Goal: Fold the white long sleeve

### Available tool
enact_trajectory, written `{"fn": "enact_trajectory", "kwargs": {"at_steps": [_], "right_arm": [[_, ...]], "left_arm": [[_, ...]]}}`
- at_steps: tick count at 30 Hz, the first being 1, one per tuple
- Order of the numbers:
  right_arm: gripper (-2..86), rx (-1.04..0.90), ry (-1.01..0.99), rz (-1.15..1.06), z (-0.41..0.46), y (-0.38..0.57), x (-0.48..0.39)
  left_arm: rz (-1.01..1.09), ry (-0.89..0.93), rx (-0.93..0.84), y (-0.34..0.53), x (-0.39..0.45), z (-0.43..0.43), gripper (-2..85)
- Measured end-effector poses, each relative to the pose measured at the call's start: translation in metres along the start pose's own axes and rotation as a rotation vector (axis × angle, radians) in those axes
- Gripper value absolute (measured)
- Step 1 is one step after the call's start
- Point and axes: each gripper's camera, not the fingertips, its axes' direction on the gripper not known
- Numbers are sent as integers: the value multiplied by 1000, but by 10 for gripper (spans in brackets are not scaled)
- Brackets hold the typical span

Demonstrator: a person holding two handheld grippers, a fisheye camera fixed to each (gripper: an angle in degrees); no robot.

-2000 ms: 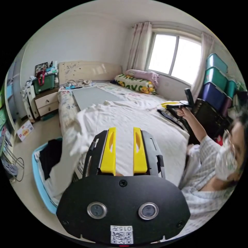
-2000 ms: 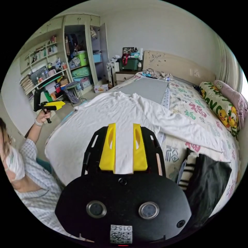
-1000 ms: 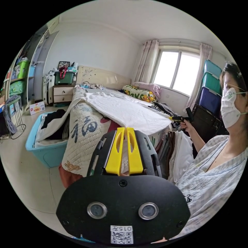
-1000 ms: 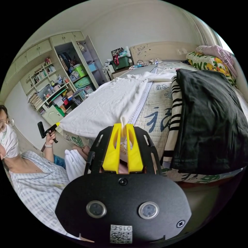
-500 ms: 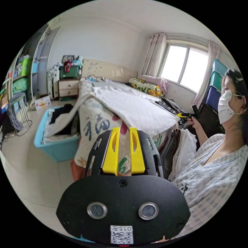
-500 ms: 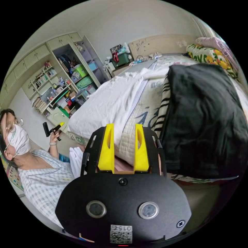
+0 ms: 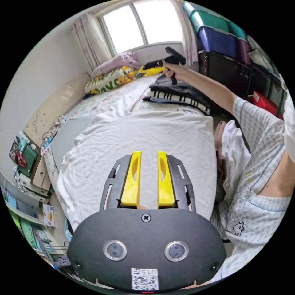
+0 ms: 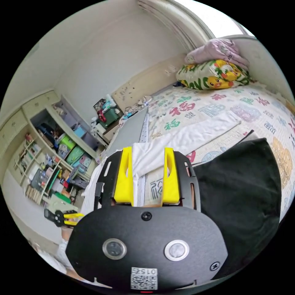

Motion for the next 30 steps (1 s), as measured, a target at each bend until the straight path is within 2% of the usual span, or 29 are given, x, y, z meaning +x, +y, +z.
{"fn": "enact_trajectory", "kwargs": {"at_steps": [4,6,8,10,19,23,30], "right_arm": [[156,78,15,262,44,-76,48],[163,87,79,367,66,-97,71],[174,54,172,546,99,-111,107],[175,48,141,614,115,-124,122],[111,-160,502,564,184,-193,72],[33,-153,416,495,195,-189,53],[1,-90,402,431,191,-160,26]], "left_arm": [[-58,-25,30,0,-28,31,88],[-71,-14,-53,-3,-35,46,89],[-97,-29,-57,-10,-42,49,96],[-102,-17,-71,-16,-48,54,94],[-79,53,-66,-33,-70,68,72],[-67,29,-67,-37,-74,74,68],[-68,27,-69,-37,-88,87,66]]}}
